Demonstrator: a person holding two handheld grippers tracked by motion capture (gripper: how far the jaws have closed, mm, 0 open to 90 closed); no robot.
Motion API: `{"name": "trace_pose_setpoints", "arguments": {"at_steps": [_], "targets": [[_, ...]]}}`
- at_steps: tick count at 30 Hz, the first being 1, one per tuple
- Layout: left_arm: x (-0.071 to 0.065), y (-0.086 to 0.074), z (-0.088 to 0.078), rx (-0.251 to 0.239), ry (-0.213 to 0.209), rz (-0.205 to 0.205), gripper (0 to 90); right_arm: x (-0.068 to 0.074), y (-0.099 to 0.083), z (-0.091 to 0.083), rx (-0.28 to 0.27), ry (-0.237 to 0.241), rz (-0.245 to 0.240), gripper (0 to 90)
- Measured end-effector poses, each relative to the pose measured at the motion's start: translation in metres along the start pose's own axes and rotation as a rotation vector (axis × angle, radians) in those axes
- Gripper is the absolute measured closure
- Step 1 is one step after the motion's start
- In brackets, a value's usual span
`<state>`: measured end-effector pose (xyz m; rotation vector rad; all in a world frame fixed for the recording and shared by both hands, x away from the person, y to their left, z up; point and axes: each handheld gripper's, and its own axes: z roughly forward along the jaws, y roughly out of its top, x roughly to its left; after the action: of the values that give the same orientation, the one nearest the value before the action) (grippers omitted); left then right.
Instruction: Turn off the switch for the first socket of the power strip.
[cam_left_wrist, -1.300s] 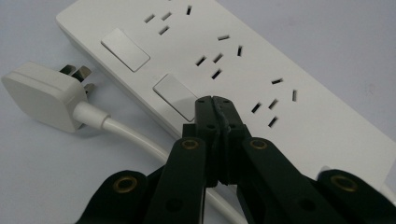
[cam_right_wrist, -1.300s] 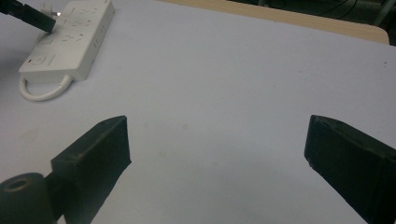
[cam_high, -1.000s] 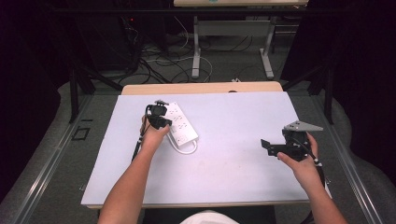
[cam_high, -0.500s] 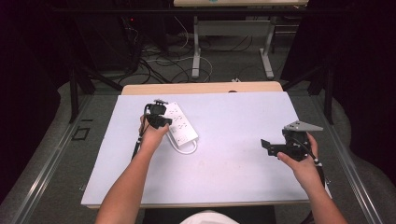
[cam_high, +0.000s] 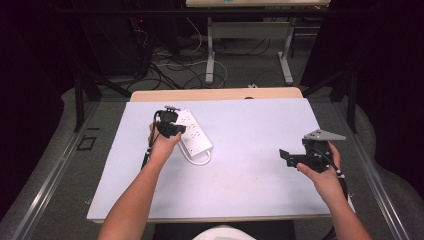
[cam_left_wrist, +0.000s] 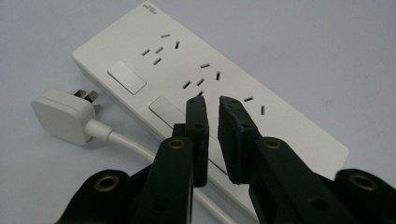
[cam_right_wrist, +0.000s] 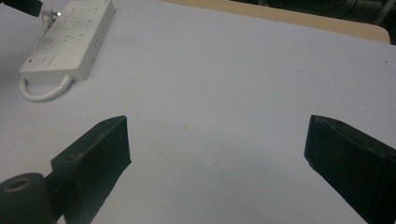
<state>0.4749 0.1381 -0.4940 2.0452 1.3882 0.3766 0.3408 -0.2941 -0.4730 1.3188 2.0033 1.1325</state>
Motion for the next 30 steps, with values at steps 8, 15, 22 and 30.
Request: {"name": "trace_pose_setpoints", "arguments": {"at_steps": [8,15,22,30], "targets": [[-0.002,0.000,-0.008,-0.021,-0.001,0.006,76.5,0.000,0.000,0.000,0.002,-0.001,0.005,6.2],[-0.005,0.000,-0.015,-0.044,-0.009,0.023,69.6,0.001,0.000,-0.001,0.004,-0.001,0.008,6.2],[-0.009,0.001,-0.022,-0.072,-0.020,0.041,60.8,0.000,0.001,-0.001,0.000,-0.003,0.001,6.2],[-0.015,0.000,-0.030,-0.116,-0.016,0.073,47.0,-0.001,0.001,-0.002,0.001,-0.003,-0.004,6.3]]}}
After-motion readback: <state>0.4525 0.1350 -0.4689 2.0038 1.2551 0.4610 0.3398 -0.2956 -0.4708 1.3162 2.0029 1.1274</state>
